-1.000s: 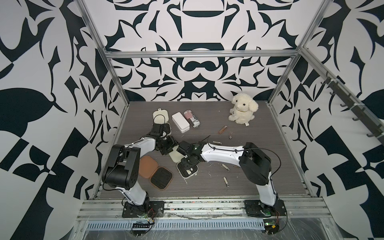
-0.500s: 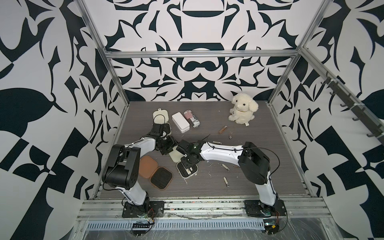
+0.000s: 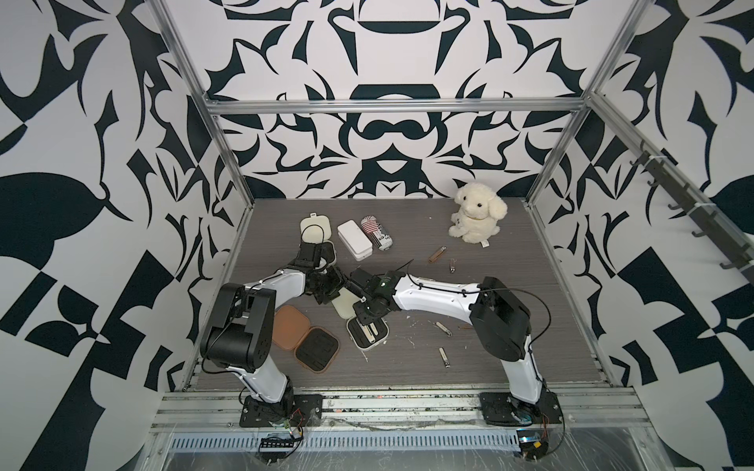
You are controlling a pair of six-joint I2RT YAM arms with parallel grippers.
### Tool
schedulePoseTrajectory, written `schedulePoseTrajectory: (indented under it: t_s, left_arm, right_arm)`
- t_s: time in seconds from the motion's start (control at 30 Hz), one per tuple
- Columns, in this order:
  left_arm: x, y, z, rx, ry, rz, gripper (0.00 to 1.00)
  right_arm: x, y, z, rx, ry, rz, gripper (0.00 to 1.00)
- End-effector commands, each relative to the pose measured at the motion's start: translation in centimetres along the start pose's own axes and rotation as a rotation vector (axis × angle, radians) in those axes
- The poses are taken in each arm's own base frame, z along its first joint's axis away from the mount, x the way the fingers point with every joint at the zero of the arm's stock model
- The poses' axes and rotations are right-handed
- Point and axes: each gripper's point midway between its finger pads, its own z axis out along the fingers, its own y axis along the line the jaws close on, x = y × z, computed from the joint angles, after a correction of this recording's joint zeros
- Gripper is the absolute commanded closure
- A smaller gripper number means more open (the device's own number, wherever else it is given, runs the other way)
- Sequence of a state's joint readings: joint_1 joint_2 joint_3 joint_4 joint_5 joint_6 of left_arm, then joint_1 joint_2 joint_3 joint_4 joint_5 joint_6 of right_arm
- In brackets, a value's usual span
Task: Organize nail clipper sets
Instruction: Place the nail clipper in the storage box.
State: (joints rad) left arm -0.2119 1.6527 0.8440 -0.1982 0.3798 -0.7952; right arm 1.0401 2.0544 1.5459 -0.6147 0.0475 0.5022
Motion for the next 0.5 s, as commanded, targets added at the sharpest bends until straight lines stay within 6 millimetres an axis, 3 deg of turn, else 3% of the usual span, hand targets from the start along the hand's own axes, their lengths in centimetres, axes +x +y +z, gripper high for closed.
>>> schedulePoseTrajectory:
  t_s: [0.0,0.2,0.47]
  left_arm:
    - [1.0,2.0,0.8,-0.057,0.030,-0.023,0.38]
    - [1.0,2.1,0.8,-0.059,0.031,-0.024,0.38]
    - [1.0,2.0,0.8,-0.058,0.032,-0.023,0.38]
  right_arm:
    - [-0.3,0.3,-2.0,-0.030,-0.032,0.016,0.87]
    - [0.2,0.4,-2.0,-0.043,-0.023,0.022,0.94]
    - [0.7,0.6,-1.5,-0.046,-0.010,0.022,0.95]
